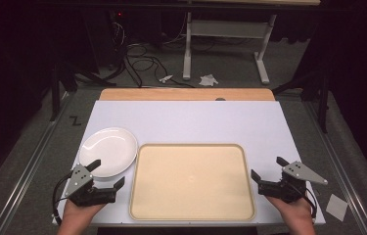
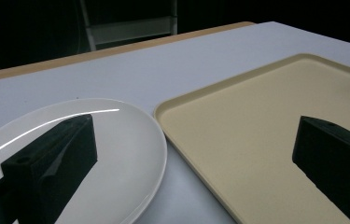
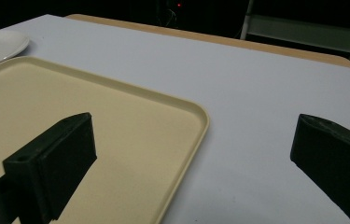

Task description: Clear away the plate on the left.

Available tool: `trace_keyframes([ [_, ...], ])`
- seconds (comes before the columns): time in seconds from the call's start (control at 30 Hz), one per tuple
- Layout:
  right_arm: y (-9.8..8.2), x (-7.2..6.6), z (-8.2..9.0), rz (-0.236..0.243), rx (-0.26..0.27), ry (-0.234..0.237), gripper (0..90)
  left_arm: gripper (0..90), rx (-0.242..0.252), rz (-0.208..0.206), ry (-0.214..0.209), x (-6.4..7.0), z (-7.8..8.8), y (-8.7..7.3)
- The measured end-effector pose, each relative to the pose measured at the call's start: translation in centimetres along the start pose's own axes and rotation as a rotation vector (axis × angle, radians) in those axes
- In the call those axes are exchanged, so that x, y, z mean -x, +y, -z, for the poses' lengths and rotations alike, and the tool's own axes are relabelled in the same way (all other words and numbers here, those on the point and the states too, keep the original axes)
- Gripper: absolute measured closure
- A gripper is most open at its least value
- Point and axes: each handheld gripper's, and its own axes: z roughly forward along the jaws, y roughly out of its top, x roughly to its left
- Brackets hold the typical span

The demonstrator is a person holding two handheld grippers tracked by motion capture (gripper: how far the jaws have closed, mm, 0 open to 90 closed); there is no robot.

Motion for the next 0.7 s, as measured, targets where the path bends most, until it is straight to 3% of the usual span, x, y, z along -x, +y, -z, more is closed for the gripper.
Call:
trace_keyframes([
  [0.2,0.12,0.01,-0.17,0.015,0.002,-0.010,1.6,0.3,0.002,-0.008,0.004,-0.32,-0.23,-0.06],
  [0.27,0.16,-0.10,-0.13,0.022,0.010,-0.018,1.7,0.3,-0.005,0.010,0.014,-0.32,-0.19,-0.01],
  [0.3,0.12,-0.16,-0.11,0.018,0.013,-0.018,1.7,0.3,-0.010,-0.006,0.002,-0.41,-0.13,0.06],
  [0.43,0.01,-0.25,-0.07,0.019,0.017,-0.017,1.6,0.3,-0.007,0.011,-0.029,-0.08,0.25,0.25],
  [0.47,-0.02,-0.25,0.04,0.019,0.031,-0.020,1.6,0.4,-0.008,-0.001,-0.040,-0.01,0.38,0.23],
  [0.7,0.05,-0.39,0.72,0.026,0.079,-0.018,1.6,1.2,-0.003,0.017,-0.047,-0.11,0.54,0.35],
])
